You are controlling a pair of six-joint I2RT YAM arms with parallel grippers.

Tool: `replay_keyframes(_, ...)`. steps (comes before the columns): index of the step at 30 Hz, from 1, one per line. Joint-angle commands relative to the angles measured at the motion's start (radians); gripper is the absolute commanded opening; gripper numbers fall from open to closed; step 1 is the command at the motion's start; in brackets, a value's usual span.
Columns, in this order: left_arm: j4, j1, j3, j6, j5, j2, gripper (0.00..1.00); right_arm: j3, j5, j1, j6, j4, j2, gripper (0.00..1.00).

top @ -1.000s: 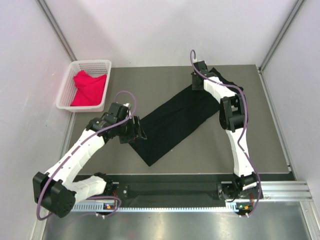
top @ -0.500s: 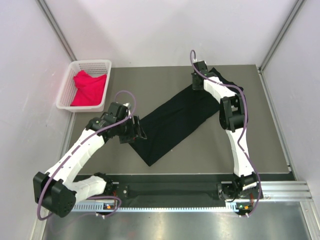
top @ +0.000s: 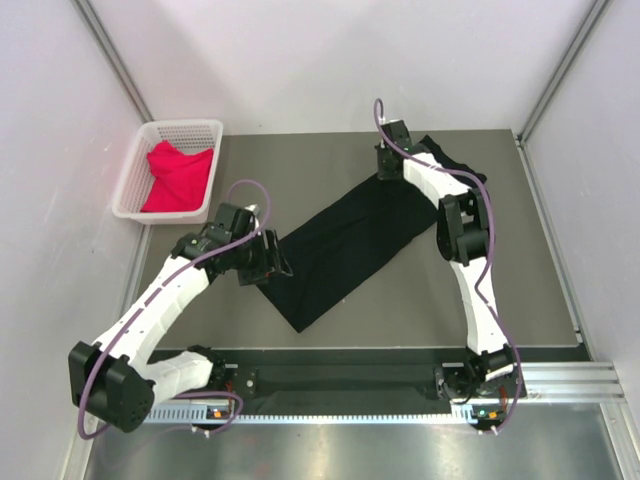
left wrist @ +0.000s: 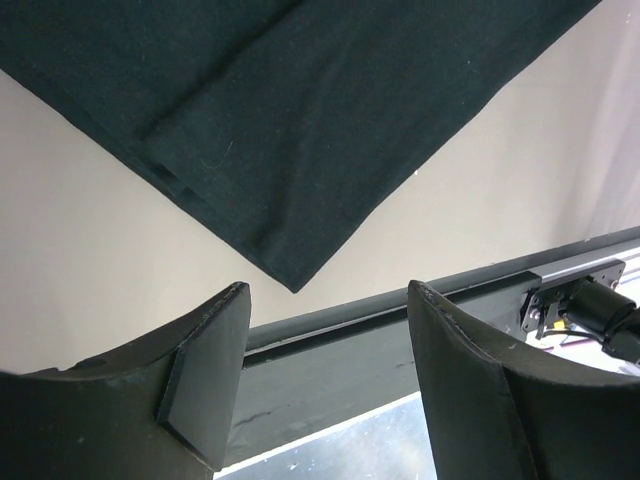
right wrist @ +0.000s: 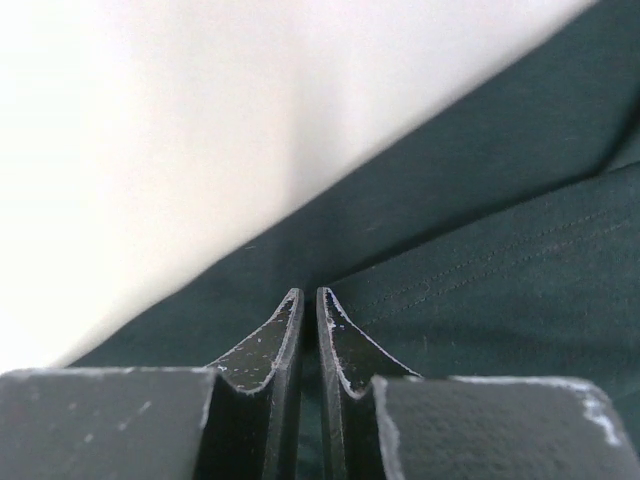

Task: Fold and stack the t-shirts
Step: Fold the tshirt

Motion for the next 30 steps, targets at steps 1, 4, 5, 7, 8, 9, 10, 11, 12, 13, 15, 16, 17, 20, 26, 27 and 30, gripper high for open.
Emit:
replay_keyframes(1,0.03,0.015,0.008,0.006,0.018,0.007,0.68,0.043,-0.044,0.039,0.004,0.019,-0.07,0.09)
replay_keyframes(4,0.031,0.022,0.008,0.008,0.018,0.007,0.69,0.045,-0.053,0.045,0.007,0.03,-0.065,0.09)
replay_keyframes(5,0.03,0.022,0.008,0.008,0.021,0.007,0.68,0.045,-0.056,0.048,0.007,0.033,-0.065,0.09)
replay_keyframes(7,0.03,0.027,0.007,0.01,0.021,0.01,0.68,0.042,-0.064,0.051,0.007,0.038,-0.064,0.09)
replay_keyframes(8,0.03,0.03,0.005,0.008,0.021,0.01,0.68,0.042,-0.071,0.053,0.007,0.038,-0.061,0.09)
replay_keyframes(9,0.03,0.031,0.001,0.006,0.024,0.01,0.68,0.043,-0.071,0.053,0.01,0.033,-0.06,0.09)
replay_keyframes(10,0.031,0.036,-0.001,0.006,0.027,0.011,0.69,0.043,-0.073,0.053,0.01,0.03,-0.056,0.1)
replay_keyframes(11,0.035,0.038,-0.002,0.006,0.029,0.013,0.69,0.042,-0.074,0.054,0.008,0.026,-0.054,0.1)
replay_keyframes(12,0.036,0.041,-0.004,0.003,0.03,0.013,0.68,0.037,-0.073,0.054,0.005,0.021,-0.053,0.1)
replay_keyframes(13,0.042,0.045,-0.005,0.002,0.033,0.015,0.68,0.033,-0.071,0.054,0.005,0.021,-0.054,0.1)
replay_keyframes(15,0.044,0.048,-0.007,0.0,0.036,0.018,0.69,0.005,-0.073,0.054,0.007,0.029,-0.063,0.11)
replay_keyframes(16,0.048,0.051,-0.007,0.0,0.039,0.021,0.68,-0.009,-0.073,0.054,0.008,0.053,-0.079,0.11)
replay_keyframes(17,0.047,0.053,-0.006,-0.001,0.041,0.022,0.69,-0.033,-0.076,0.054,0.01,0.064,-0.09,0.11)
replay_keyframes(20,0.053,0.059,-0.004,-0.001,0.044,0.03,0.68,-0.09,-0.068,0.053,0.031,0.136,-0.148,0.11)
replay_keyframes(26,0.058,0.079,-0.004,-0.006,0.05,0.035,0.68,-0.213,-0.05,0.053,0.09,0.248,-0.229,0.12)
replay_keyframes(27,0.059,0.082,-0.004,-0.006,0.05,0.035,0.68,-0.218,-0.047,0.053,0.099,0.25,-0.231,0.12)
replay_keyframes(30,0.061,0.093,-0.007,-0.007,0.05,0.036,0.69,-0.259,-0.039,0.042,0.14,0.286,-0.241,0.13)
